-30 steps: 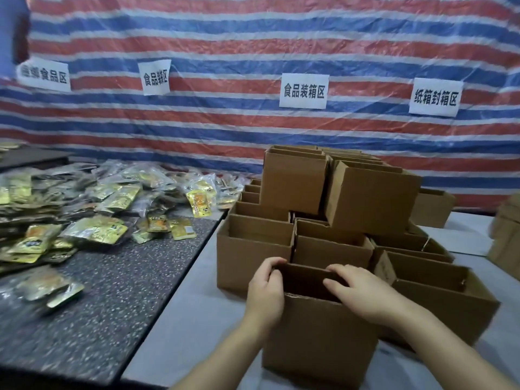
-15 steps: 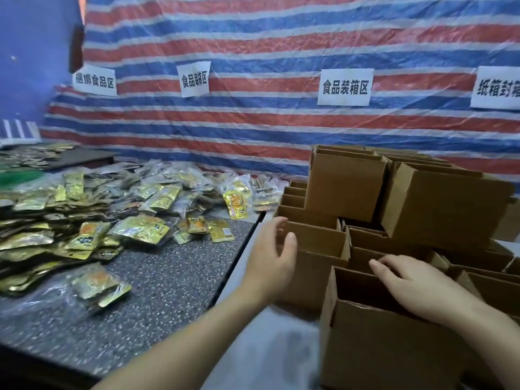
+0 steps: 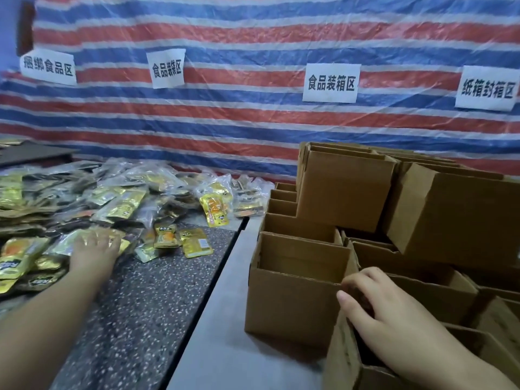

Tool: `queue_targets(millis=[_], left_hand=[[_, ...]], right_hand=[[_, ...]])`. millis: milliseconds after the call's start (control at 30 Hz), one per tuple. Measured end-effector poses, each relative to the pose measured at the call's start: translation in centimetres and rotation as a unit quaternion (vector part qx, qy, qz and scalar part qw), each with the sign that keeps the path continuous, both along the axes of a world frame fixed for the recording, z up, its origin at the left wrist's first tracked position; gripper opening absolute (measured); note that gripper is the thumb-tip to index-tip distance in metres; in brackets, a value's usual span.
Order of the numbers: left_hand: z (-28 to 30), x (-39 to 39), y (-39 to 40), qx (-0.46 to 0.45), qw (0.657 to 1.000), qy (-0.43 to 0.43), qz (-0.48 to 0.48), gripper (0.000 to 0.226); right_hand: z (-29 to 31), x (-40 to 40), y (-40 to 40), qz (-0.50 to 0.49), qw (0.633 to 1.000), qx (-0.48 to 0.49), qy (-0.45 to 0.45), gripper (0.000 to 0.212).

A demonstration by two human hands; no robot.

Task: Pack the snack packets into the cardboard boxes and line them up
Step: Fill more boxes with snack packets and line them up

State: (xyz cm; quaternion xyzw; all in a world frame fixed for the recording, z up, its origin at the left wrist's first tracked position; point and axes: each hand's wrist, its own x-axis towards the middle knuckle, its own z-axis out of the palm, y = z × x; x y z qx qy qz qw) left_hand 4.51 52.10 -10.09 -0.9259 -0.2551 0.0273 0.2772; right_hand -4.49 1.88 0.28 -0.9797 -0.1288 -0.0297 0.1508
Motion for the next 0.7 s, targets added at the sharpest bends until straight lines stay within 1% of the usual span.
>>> queue_targets(millis=[67, 133, 200, 300, 400, 467, 500, 600, 700], left_hand=[[-0.7, 0.6, 1.0, -0.028, 0.999, 0.013, -0.031, 0.072], [-1.3, 1.1, 1.8, -0.056, 0.997, 0.008, -0.058, 0.068], [-1.6, 1.5, 2.3, -0.057, 0.995, -0.022, -0.075, 0.065], [-2.0, 2.0, 2.9, -0.031, 0.995, -0.057, -0.079, 0.065], [-2.4, 2.4, 3.5, -0.045, 0.992, -0.090, -0.080, 0.064], [-2.6, 2.5, 3.4, -0.062, 0.988, -0.105, -0.094, 0.061], [-2.7, 2.7, 3.1, -0.055, 0.987, -0.109, -0.109, 0.058], [-1.7, 2.6, 1.4, -0.023, 0.988, -0.076, -0.132, 0.043], [-0.6, 2.6, -0.7, -0.008, 0.985, -0.060, -0.164, 0.038]], right_hand=[[0.0, -0.2, 0.0, -0.006, 1.000, 0.011, -0.004, 0.047], [-0.2, -0.3, 0.2, -0.007, 1.000, 0.002, -0.019, 0.043], [-0.3, -0.3, 0.4, -0.008, 1.000, -0.004, -0.023, 0.042], [-0.2, -0.3, 0.4, -0.014, 1.000, 0.003, -0.013, 0.045], [-0.1, -0.3, 0.2, -0.009, 1.000, 0.019, 0.009, 0.048], [0.1, -0.4, 0.1, -0.002, 0.999, 0.027, 0.024, 0.048], [0.1, -0.4, 0.0, -0.001, 0.999, 0.027, 0.028, 0.047], [0.1, -0.3, 0.0, -0.005, 0.999, 0.020, 0.032, 0.047], [0.1, -0.2, 0.0, -0.003, 1.000, 0.018, 0.021, 0.046]])
